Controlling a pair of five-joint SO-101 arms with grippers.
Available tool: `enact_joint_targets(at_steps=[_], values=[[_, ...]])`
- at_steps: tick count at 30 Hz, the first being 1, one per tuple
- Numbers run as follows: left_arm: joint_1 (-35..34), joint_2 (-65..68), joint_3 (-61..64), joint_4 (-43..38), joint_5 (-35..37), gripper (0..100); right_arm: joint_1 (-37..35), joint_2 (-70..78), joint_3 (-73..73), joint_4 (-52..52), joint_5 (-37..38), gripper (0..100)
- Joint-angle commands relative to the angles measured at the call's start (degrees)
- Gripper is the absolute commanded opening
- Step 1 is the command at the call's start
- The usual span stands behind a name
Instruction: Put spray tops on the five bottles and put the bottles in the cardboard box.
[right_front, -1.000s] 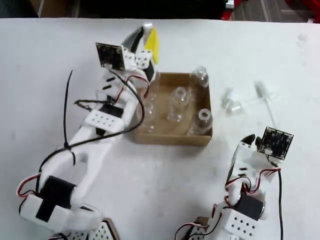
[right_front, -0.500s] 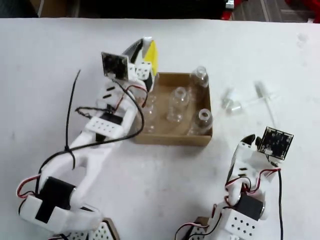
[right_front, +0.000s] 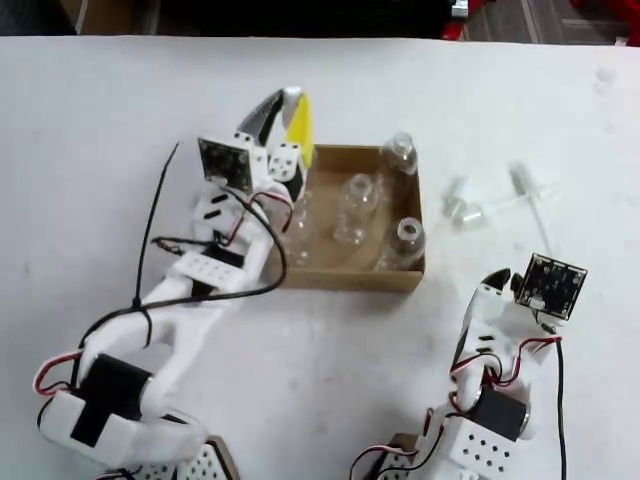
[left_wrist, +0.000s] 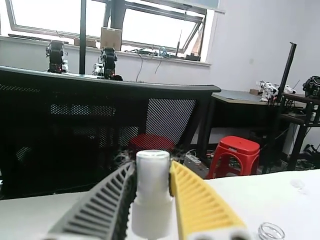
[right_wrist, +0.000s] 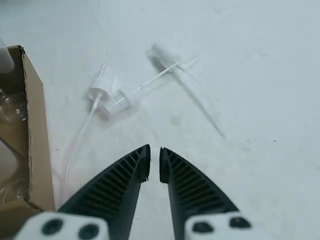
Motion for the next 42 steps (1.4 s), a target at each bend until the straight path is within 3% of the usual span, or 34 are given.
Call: enact_joint_targets(at_steps=[1,6,16,22,29,34,38,40,42], values=[[1.7,1.6,-1.0,-1.3,-0.7,2,0.4,-0.3,-0.2,-1.3,0.2,1.8],[1.7,9.5,-3.4,-1.8,-0.7,3,0.6,-0.3,-0.2,-1.3,0.2,1.8],[1.7,10.5,-3.0,-6.4,-0.6,3,0.5,-0.3,-0.2,-1.3,0.2,1.8],[1.4,10.1,-1.3,-6.2,-0.3,4,0.5,-0.3,-0.2,-1.3,0.2,1.8],[1.2,10.0,-1.2,-6.2,-0.1,18,0.5,-0.3,-0.2,-1.3,0.2,1.8],[1.2,9.2,0.1,-6.2,1.5,16,0.5,-0.3,-0.2,-1.3,0.2,1.8],[1.2,0.6,4.8,-6.0,3.0,16,0.5,-0.3,-0.2,-1.3,0.2,1.8],[1.1,-5.5,6.5,-1.8,3.1,16,0.5,-0.3,-0.2,-1.3,0.2,1.8],[-0.2,-12.3,6.4,7.8,3.2,16,0.5,-0.3,-0.2,-1.3,0.2,1.8]])
